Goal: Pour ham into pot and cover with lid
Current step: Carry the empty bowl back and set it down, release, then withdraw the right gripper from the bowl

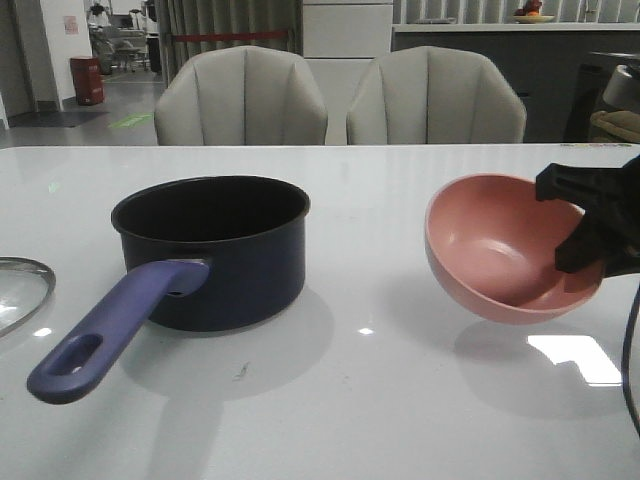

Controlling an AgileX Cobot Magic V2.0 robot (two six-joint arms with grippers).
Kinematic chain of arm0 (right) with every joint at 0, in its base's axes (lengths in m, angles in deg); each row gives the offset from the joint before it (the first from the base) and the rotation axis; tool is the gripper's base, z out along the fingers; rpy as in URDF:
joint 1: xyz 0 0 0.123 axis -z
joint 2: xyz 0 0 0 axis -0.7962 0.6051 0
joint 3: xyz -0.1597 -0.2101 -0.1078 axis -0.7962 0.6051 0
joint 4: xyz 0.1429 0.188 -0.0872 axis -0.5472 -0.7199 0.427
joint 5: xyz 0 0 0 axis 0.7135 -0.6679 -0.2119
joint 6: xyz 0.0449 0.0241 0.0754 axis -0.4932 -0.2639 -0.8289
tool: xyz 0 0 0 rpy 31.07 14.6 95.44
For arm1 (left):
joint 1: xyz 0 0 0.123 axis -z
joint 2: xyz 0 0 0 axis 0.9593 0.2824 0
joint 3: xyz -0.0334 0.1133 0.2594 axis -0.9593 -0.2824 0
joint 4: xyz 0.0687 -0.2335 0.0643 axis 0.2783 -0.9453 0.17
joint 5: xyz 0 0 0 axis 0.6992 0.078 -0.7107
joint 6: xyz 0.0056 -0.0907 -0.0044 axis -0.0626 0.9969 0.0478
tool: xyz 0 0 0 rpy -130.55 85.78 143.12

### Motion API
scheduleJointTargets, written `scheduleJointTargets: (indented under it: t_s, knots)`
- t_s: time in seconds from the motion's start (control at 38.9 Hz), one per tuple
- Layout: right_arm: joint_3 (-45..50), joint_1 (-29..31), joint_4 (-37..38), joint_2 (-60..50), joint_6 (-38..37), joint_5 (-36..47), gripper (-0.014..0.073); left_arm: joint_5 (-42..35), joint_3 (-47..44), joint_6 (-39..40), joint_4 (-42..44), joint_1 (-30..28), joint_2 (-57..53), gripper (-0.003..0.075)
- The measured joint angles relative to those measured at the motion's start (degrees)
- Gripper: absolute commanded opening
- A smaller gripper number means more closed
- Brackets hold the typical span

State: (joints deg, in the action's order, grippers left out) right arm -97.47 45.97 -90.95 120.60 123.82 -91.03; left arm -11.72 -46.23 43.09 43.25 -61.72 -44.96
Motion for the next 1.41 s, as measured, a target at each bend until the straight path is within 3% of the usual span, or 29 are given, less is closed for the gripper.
scheduleJointTargets:
  t_s: [0.36,0.67,0.92,1.21,1.41]
  knots:
    - [0.0,0.0,1.99,0.0,-0.46,1.4,0.0239,0.0,0.0,0.0,0.0,0.0,0.0,0.0617]
    - [-1.12,0.0,1.99,0.03,-0.01,5.46,0.0456,0.0,0.0,0.0,0.0,0.0,0.0,0.0617]
    - [-3.25,0.0,2.45,-1.6,1.88,5.87,0.0468,0.0,0.0,0.0,0.0,0.0,0.0,0.0617]
    - [-3.81,0.0,2.48,-13.71,10.81,5.56,0.0468,0.0,0.0,0.0,0.0,0.0,0.0,0.0617]
    - [0.79,0.0,2.7,-26.85,16.49,2.26,0.0468,0.0,0.0,0.0,0.0,0.0,0.0,0.0617]
